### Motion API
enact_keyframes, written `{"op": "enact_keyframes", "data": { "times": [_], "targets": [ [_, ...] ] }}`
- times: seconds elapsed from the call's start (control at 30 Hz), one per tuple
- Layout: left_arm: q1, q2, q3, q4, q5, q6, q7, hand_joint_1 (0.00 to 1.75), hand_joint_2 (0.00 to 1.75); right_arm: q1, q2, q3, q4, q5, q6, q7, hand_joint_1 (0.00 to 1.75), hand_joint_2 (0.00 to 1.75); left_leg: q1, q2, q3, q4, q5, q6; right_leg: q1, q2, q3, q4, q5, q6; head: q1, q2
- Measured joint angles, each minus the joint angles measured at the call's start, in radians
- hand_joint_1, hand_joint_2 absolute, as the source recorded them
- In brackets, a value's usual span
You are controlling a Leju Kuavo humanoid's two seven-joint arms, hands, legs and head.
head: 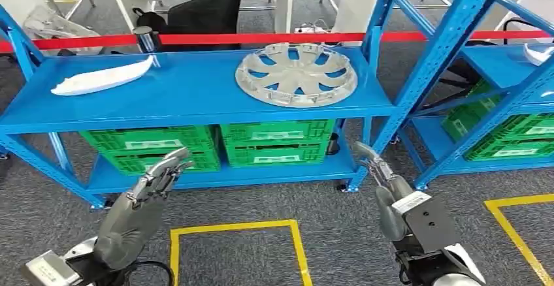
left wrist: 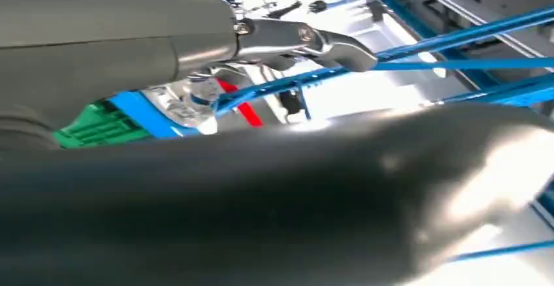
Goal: Take the parts from the cabinet and place them on the table.
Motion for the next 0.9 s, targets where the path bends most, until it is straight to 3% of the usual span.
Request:
{"op": "enact_keyframes", "data": {
  "times": [0.03,0.07,0.1,0.13,0.2,0.23,0.27,0.33,0.37,0.43,0.53,0.57,0.6,0.63,0.7,0.73,0.77,0.8,0.87,0.9],
  "targets": [
    [0.0,0.0,0.0,0.0,0.0,0.0,0.0,0.0,0.0,0.001,-0.001,0.0,0.0,0.0,0.0,0.0,0.0,0.0,-0.004,0.0,0.003,0.001,-0.005,0.003,0.003,0.0,-0.048,0.062,-0.027,-0.003,0.0,0.0],
    [0.001,0.0,0.0,0.002,0.0,0.0,0.0,0.0,0.0,0.003,-0.001,0.0,0.0,0.0,-0.002,0.0,0.0,0.0,-0.009,-0.001,0.01,0.001,-0.012,0.006,0.007,0.0,-0.078,0.084,-0.026,-0.007,0.0,0.0],
    [0.001,0.0,0.0,0.002,0.0,0.0,0.0,0.0,0.0,0.004,-0.001,0.0,0.0,0.0,-0.003,0.0,0.0,0.0,-0.013,-0.002,0.019,0.001,-0.019,0.007,0.011,0.0,-0.08,0.06,0.003,-0.014,0.0,0.0],
    [0.001,0.0,0.0,0.002,0.0,0.0,0.0,0.0,0.0,0.005,-0.001,-0.001,0.0,0.0,-0.006,0.0,0.0,0.0,-0.018,-0.003,0.031,0.001,-0.027,0.008,0.015,0.0,-0.065,0.002,0.053,-0.023,0.0,0.0],
    [0.0,-0.001,0.0,0.002,0.0,-0.002,0.0,0.0,0.0,0.006,-0.002,-0.002,0.0,0.0,-0.011,0.0,0.0,0.0,-0.024,-0.003,0.057,0.0,-0.044,0.008,0.032,0.0,-0.003,-0.171,0.172,-0.052,0.0,0.0],
    [0.0,-0.001,0.0,0.002,0.0,-0.003,0.0,0.0,0.0,0.007,-0.002,-0.003,0.0,0.001,-0.013,-0.002,0.0,0.0,-0.028,-0.003,0.065,0.002,-0.051,0.005,0.041,-0.001,0.005,-0.197,0.167,-0.062,-0.001,0.0],
    [0.0,-0.001,0.0,0.003,0.0,-0.003,0.0,0.0,0.0,0.01,-0.003,-0.003,-0.001,0.002,-0.013,-0.003,0.0,0.0,-0.027,-0.004,0.061,0.002,-0.055,-0.002,0.043,-0.001,0.003,-0.199,0.114,-0.059,0.0,0.0],
    [0.0,-0.001,0.0,0.003,0.0,-0.005,0.0,0.0,0.0,0.016,-0.003,-0.004,-0.001,0.002,-0.014,-0.003,0.0,0.0,-0.028,-0.002,0.068,0.014,-0.052,-0.014,0.04,-0.001,0.011,-0.214,0.156,-0.07,0.0,0.0],
    [-0.001,-0.001,0.0,0.003,0.0,-0.006,0.0,0.0,0.0,0.016,-0.003,-0.004,-0.001,0.002,-0.014,-0.003,0.0,0.0,-0.03,-0.003,0.077,0.016,-0.055,-0.018,0.034,0.0,0.027,-0.214,0.156,-0.078,0.0,0.0],
    [-0.004,-0.001,0.0,0.002,0.0,-0.006,0.0,0.0,0.0,0.016,-0.002,-0.004,-0.002,0.002,-0.014,-0.004,0.0,0.0,-0.029,-0.001,0.059,0.07,-0.079,-0.029,0.027,-0.002,0.051,-0.224,0.152,-0.085,-0.006,0.0],
    [-0.002,0.0,0.0,0.003,0.0,-0.006,0.0,0.0,0.0,0.016,-0.002,-0.004,-0.002,0.003,-0.014,-0.003,0.0,0.0,-0.013,0.0,-0.065,0.259,-0.169,-0.05,0.024,-0.003,0.059,-0.224,0.138,-0.085,-0.006,0.0],
    [-0.001,0.001,0.0,0.003,0.0,-0.006,0.0,0.0,0.0,0.016,-0.002,-0.004,-0.002,0.003,-0.013,-0.003,0.0,0.0,-0.009,0.0,-0.097,0.295,-0.176,-0.053,0.023,-0.002,0.063,-0.224,0.133,-0.083,-0.006,0.0],
    [0.0,0.002,0.0,0.003,0.0,-0.006,0.0,0.0,0.0,0.017,-0.002,-0.004,-0.002,0.003,-0.013,-0.003,0.0,0.0,-0.006,0.0,-0.107,0.285,-0.153,-0.056,0.02,-0.001,0.07,-0.224,0.127,-0.08,-0.006,0.0],
    [0.0,0.002,0.0,0.003,0.0,-0.006,0.0,0.0,0.0,0.017,-0.002,-0.004,-0.002,0.003,-0.013,-0.003,0.0,0.0,-0.003,0.0,-0.098,0.241,-0.112,-0.058,0.017,0.0,0.079,-0.223,0.12,-0.076,-0.006,0.0],
    [0.001,0.003,0.0,0.002,0.0,-0.006,0.0,0.0,0.0,0.017,-0.002,-0.004,-0.002,0.003,-0.012,-0.003,0.0,0.0,0.004,0.002,-0.035,0.063,0.022,-0.065,0.011,0.0,0.104,-0.221,0.102,-0.065,-0.006,0.0],
    [0.002,0.003,0.0,0.003,0.0,-0.006,0.0,0.0,0.0,0.017,-0.002,-0.004,-0.002,0.003,-0.012,-0.003,0.0,0.0,0.005,0.001,-0.023,0.034,0.025,-0.067,0.011,0.0,0.107,-0.223,0.095,-0.059,-0.006,0.0],
    [0.002,0.003,0.0,0.004,0.0,-0.006,0.0,0.0,0.0,0.016,-0.002,-0.004,-0.002,0.003,-0.012,-0.003,0.0,0.0,-0.003,0.004,-0.033,0.009,-0.013,-0.056,0.013,0.0,0.103,-0.218,0.094,-0.053,-0.012,0.0],
    [0.006,0.004,0.0,0.003,0.0,-0.006,0.0,0.0,0.0,0.017,-0.002,-0.005,-0.002,0.002,-0.012,-0.003,0.0,0.0,-0.002,0.005,-0.03,0.017,0.009,-0.043,0.014,-0.001,0.099,-0.219,0.089,-0.045,-0.01,0.0],
    [0.007,0.004,0.001,0.002,0.0,-0.006,0.0,0.0,0.0,0.016,-0.002,-0.005,-0.002,0.003,-0.012,-0.005,0.0,0.0,-0.006,0.001,-0.028,0.02,0.006,-0.029,0.013,-0.003,0.108,-0.225,0.082,-0.031,-0.008,0.0],
    [0.008,0.003,0.001,-0.002,0.0,-0.006,0.0,0.0,0.0,0.016,-0.002,-0.006,-0.003,0.002,-0.012,-0.007,0.0,0.0,0.001,0.001,-0.017,0.013,0.007,-0.021,0.01,-0.002,0.116,-0.223,0.073,-0.023,-0.009,0.0]
  ]
}}
